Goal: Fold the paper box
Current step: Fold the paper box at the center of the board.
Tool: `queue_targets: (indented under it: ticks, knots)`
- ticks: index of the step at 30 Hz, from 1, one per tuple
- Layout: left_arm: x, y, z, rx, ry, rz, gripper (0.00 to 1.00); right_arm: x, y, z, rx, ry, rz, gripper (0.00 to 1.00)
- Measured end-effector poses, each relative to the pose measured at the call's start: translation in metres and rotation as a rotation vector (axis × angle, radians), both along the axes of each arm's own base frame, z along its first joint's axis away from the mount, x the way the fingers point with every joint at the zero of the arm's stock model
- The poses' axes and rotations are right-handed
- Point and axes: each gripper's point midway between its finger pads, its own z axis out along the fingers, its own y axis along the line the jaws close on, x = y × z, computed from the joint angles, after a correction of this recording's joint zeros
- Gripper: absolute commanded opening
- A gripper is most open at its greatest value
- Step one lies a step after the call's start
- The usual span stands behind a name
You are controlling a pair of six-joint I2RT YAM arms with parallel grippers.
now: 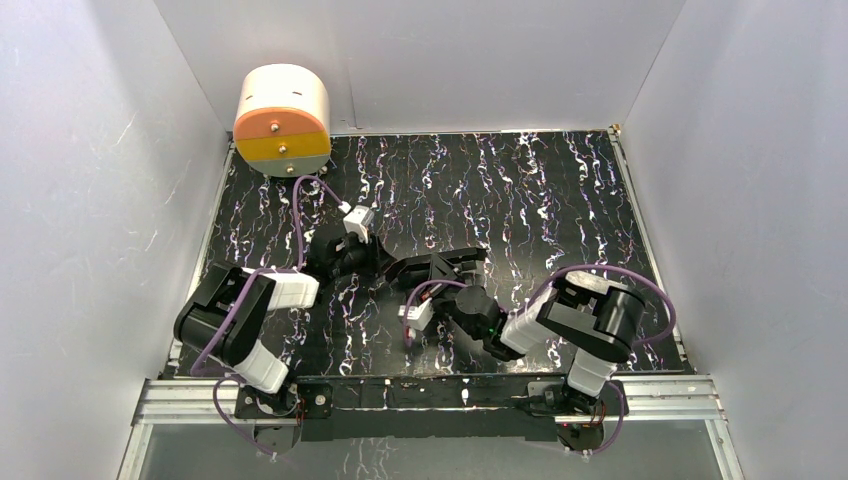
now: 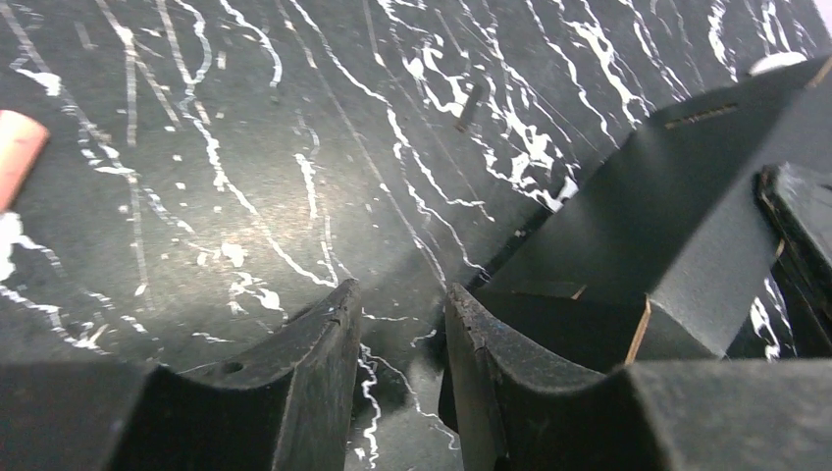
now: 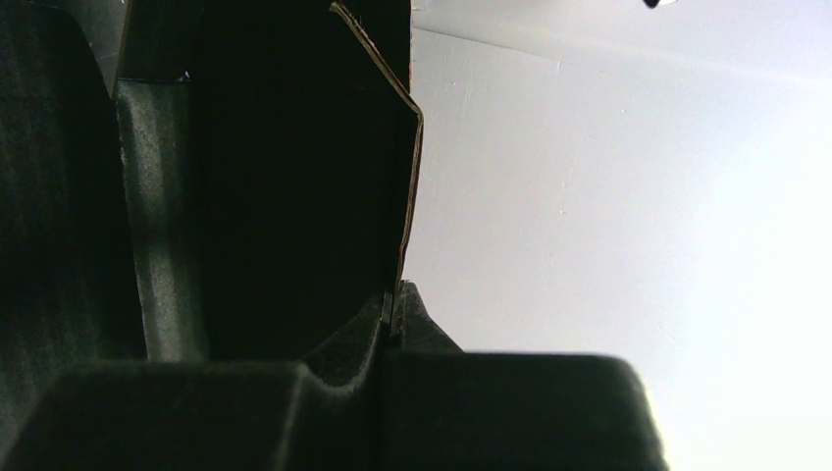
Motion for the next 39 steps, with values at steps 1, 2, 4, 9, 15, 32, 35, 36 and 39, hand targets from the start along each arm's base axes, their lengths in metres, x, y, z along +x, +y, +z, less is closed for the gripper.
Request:
queue_targets:
  ticks: [1, 2, 4, 9, 15, 32, 35, 36, 39]
  knots:
    - [-0.002, -0.002, 0.0, -0.007, 0.006, -0.016, 0.34, 0.0, 0.0, 0.001, 0.0, 0.005, 0.002, 0.01]
    - [-0.004, -0.005, -0.001, -0.014, 0.013, -0.035, 0.33, 0.0, 0.0, 0.001, 0.001, 0.009, 0.003, 0.01]
    - [-0.008, -0.009, 0.0, -0.027, 0.019, -0.064, 0.33, 0.0, 0.0, 0.002, 0.001, 0.02, 0.007, 0.02]
    - [-0.015, -0.017, 0.004, -0.051, 0.019, -0.116, 0.33, 0.004, 0.001, 0.001, 0.011, 0.054, 0.008, 0.02]
    - [-0.018, -0.023, 0.008, -0.065, 0.005, -0.141, 0.33, 0.007, -0.002, -0.009, 0.004, 0.102, 0.005, 0.03]
    - [-0.021, -0.026, 0.017, -0.068, -0.05, -0.168, 0.34, 0.012, -0.005, -0.011, 0.037, 0.231, 0.023, 0.05]
    - [-0.021, -0.027, 0.018, -0.07, -0.053, -0.17, 0.33, 0.012, -0.006, -0.012, 0.04, 0.251, 0.028, 0.05]
    - [-0.02, -0.027, 0.018, -0.072, -0.052, -0.166, 0.32, 0.012, -0.007, -0.012, 0.041, 0.256, 0.028, 0.05]
    - [-0.019, -0.029, 0.02, -0.087, -0.044, -0.139, 0.32, 0.011, -0.005, -0.013, 0.045, 0.278, 0.035, 0.05]
